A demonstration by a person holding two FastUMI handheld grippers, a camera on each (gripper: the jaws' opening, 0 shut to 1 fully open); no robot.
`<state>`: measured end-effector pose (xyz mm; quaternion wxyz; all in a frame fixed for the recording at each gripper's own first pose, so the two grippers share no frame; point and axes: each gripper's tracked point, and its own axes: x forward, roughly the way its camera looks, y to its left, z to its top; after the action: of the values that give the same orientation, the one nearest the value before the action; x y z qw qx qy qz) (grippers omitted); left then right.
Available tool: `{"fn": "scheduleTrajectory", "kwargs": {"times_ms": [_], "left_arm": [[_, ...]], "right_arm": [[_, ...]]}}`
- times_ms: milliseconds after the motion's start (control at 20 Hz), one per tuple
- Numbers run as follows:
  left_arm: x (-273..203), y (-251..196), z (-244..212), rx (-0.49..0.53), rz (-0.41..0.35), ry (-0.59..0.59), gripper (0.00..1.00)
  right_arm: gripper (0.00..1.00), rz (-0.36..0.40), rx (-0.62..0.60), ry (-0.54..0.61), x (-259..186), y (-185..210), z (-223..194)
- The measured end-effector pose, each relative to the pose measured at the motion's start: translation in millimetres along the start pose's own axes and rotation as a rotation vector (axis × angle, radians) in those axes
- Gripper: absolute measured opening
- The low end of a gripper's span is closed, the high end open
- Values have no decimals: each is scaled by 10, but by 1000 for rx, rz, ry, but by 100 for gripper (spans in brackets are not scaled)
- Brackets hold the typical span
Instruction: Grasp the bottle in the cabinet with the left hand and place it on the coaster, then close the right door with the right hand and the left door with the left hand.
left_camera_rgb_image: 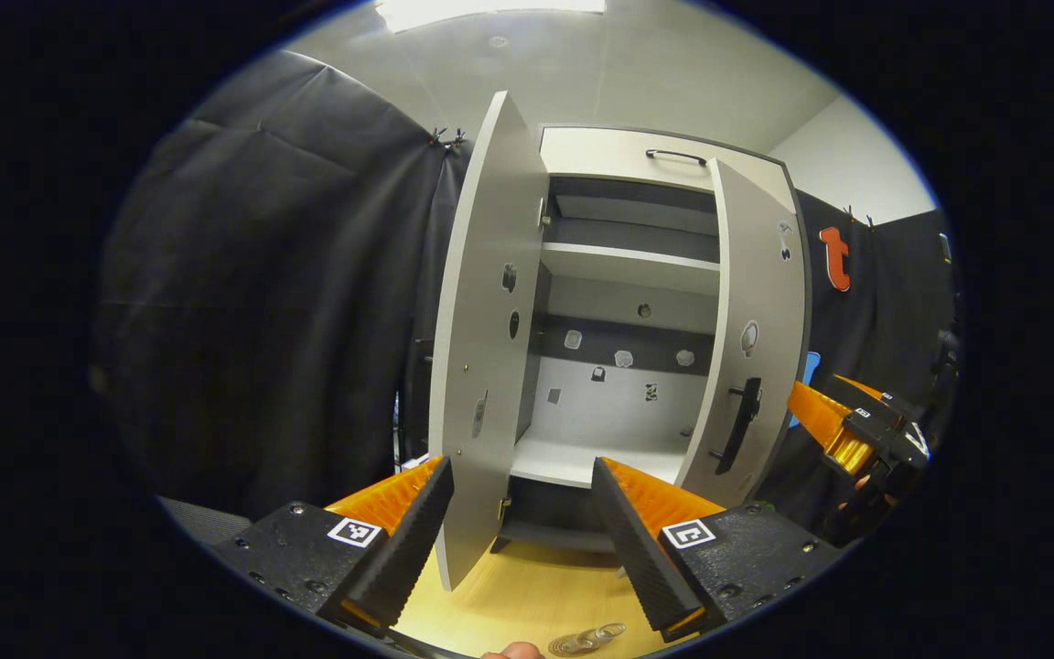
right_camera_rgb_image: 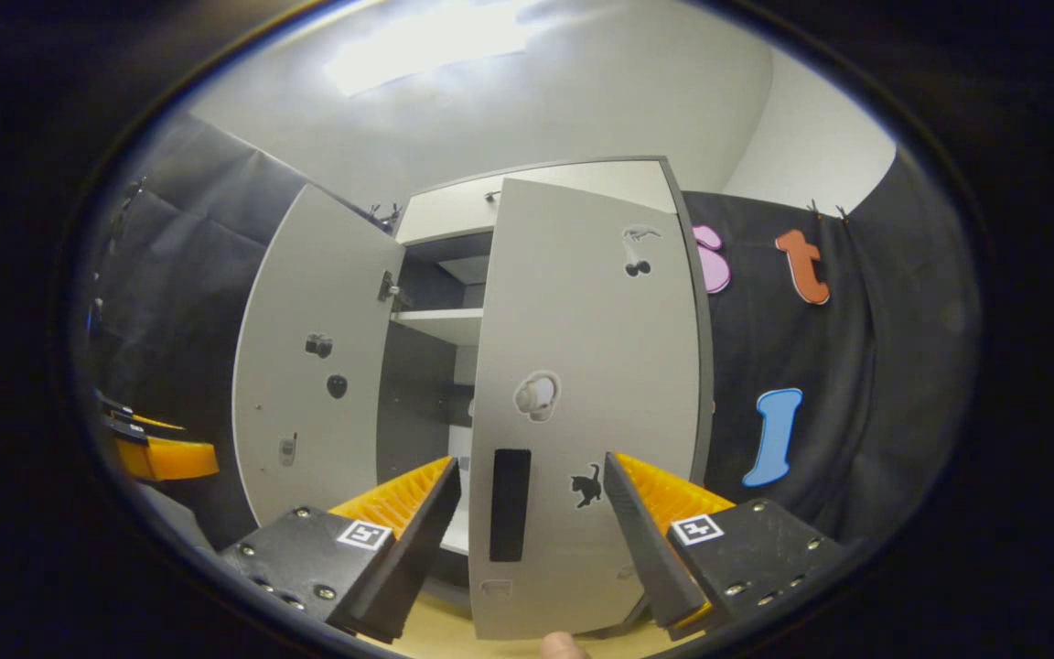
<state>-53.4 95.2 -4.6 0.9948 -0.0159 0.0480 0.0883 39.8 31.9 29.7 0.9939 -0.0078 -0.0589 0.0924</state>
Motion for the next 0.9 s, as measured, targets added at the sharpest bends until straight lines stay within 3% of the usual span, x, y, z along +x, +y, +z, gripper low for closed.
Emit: {"fn": "scheduleTrajectory", "kwargs": {"times_ms": [500, 550, 600, 650, 800, 900], "left_arm": [[12, -12, -9, 3, -15, 1, 96], [10, -11, -21, 4, -15, 2, 92], [13, -10, -19, 5, -14, 3, 96], [14, -8, -26, 6, -15, 4, 92], [14, -8, -23, 8, -16, 2, 96], [13, 16, -12, 13, -6, -5, 91]], "right_arm": [[95, -17, -8, -2, -30, -20, 16], [95, -18, -7, -3, -31, -25, 20], [95, -18, -7, -3, -34, -19, 15], [95, -20, -7, -2, -32, -28, 19], [95, -20, -9, 1, -37, -23, 10], [95, -17, -6, 1, -26, -5, 8]]}}
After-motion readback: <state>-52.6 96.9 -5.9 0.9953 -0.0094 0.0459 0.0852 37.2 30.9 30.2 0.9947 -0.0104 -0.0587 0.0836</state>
